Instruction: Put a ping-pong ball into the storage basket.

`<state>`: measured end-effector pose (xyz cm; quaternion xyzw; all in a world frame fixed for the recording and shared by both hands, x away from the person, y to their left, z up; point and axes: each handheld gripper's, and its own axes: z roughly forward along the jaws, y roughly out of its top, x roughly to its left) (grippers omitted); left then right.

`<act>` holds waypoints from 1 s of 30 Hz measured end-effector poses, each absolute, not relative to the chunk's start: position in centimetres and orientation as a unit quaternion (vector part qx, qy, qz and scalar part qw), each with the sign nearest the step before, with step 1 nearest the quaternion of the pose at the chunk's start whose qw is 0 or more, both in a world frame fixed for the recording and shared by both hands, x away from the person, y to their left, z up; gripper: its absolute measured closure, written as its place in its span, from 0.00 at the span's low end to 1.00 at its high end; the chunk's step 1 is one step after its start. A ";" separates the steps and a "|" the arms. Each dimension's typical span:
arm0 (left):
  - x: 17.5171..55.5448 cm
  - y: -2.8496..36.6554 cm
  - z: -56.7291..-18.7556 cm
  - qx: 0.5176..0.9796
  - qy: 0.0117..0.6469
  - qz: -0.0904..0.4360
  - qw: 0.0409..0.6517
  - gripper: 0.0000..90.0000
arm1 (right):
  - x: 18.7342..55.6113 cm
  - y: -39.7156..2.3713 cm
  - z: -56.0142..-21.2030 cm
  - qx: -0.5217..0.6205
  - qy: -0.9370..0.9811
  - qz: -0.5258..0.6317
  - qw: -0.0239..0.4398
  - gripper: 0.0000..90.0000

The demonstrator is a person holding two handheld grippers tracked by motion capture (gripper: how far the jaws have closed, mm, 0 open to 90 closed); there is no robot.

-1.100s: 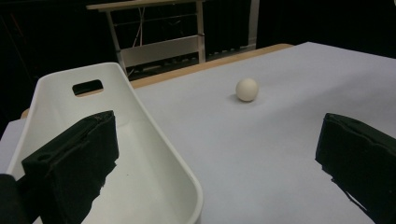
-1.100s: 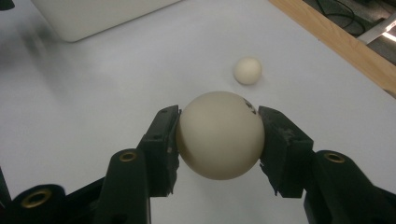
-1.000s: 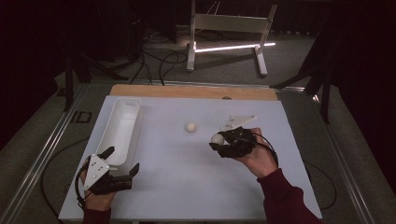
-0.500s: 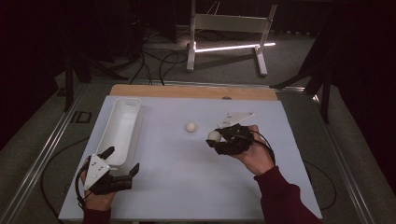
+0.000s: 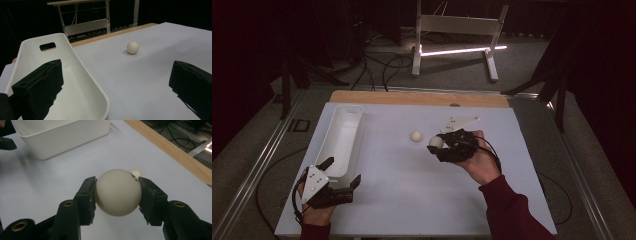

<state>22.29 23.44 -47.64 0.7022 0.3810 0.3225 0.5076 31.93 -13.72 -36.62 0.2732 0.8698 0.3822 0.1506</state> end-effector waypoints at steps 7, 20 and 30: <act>22.3 23.4 -47.7 0.703 0.381 0.322 0.507 0.00 | 32.1 -13.2 -36.5 0.270 0.869 0.386 0.151 0.56; 22.3 23.4 -47.7 0.703 0.381 0.321 0.508 0.00 | 32.7 -12.2 -36.0 0.267 0.864 0.400 0.150 0.56; 22.3 23.4 -47.7 0.704 0.380 0.321 0.507 0.00 | 33.2 -11.6 -35.6 0.266 0.863 0.403 0.152 0.56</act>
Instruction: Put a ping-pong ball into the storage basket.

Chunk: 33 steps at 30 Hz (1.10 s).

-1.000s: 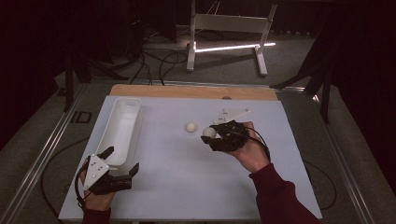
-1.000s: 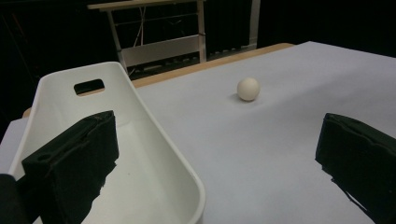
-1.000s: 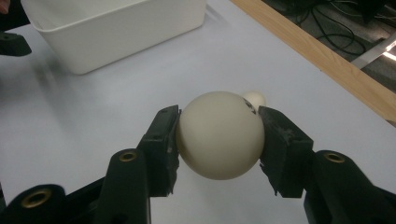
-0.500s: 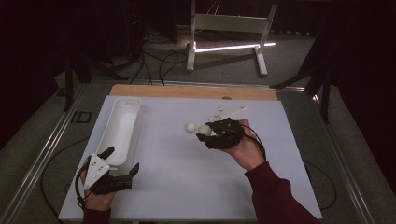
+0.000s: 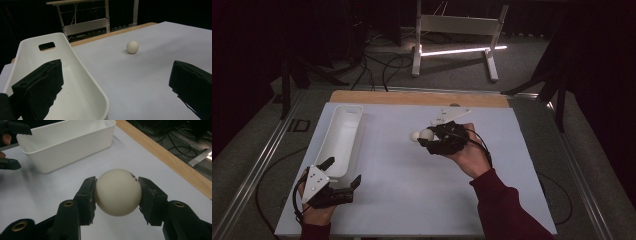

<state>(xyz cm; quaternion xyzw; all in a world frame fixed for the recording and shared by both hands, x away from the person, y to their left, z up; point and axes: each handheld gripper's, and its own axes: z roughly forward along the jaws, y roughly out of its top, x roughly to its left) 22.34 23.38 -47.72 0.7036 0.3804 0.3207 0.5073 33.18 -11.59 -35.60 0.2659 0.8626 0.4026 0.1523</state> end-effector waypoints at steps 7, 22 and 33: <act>22.4 23.4 -47.7 0.704 0.380 0.321 0.507 0.00 | 33.5 -11.0 -35.5 0.262 0.862 0.405 0.156 0.56; 22.4 23.3 -47.7 0.705 0.379 0.321 0.507 0.00 | 34.2 -10.2 -35.3 0.264 0.855 0.415 0.162 0.56; 22.4 23.4 -47.7 0.705 0.379 0.320 0.506 0.00 | 34.5 -9.2 -35.5 0.263 0.852 0.423 0.161 0.56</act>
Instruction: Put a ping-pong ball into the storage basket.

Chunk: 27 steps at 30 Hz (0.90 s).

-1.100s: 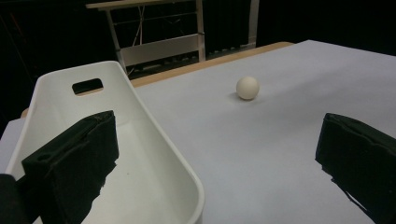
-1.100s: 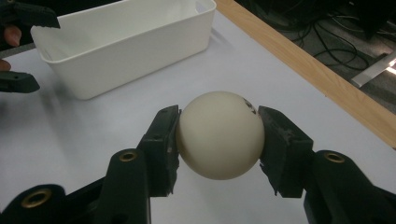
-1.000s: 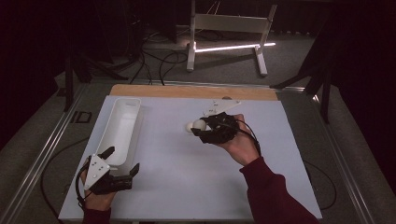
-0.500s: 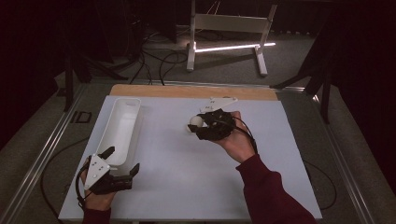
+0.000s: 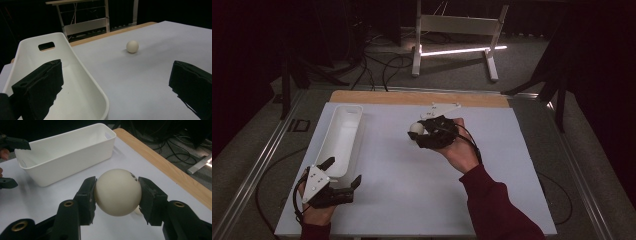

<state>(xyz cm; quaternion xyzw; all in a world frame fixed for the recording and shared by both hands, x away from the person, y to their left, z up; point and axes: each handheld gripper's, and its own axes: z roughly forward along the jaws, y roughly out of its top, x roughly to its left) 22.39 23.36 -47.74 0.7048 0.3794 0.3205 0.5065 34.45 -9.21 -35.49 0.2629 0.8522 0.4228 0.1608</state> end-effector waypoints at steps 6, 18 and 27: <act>22.4 23.4 -47.7 0.705 0.380 0.321 0.506 0.00 | 34.6 -8.7 -35.5 0.262 0.851 0.427 0.160 0.56; 22.4 23.4 -47.8 0.706 0.380 0.320 0.505 0.00 | 34.9 -7.8 -35.7 0.258 0.850 0.430 0.160 0.56; 22.4 23.4 -47.8 0.705 0.380 0.320 0.506 0.00 | 35.1 -7.1 -35.6 0.255 0.849 0.433 0.162 0.56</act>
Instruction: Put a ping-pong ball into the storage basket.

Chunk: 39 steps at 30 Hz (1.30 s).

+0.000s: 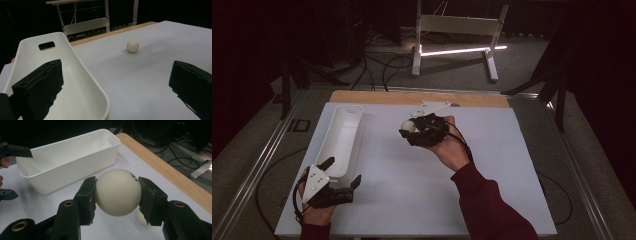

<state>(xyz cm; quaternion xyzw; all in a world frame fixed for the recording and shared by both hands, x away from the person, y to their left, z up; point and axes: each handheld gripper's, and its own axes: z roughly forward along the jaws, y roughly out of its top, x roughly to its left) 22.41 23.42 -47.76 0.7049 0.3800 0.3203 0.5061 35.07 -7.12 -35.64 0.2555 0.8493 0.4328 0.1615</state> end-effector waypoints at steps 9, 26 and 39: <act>22.4 23.5 -47.8 0.705 0.380 0.320 0.506 0.00 | 35.3 -6.5 -35.6 0.253 0.849 0.434 0.162 0.56; 22.4 23.5 -47.8 0.704 0.380 0.320 0.507 0.00 | 35.8 -5.2 -35.5 0.249 0.848 0.439 0.163 0.56; 22.4 23.5 -47.7 0.702 0.381 0.320 0.509 0.00 | 36.2 -4.2 -35.5 0.245 0.848 0.440 0.164 0.56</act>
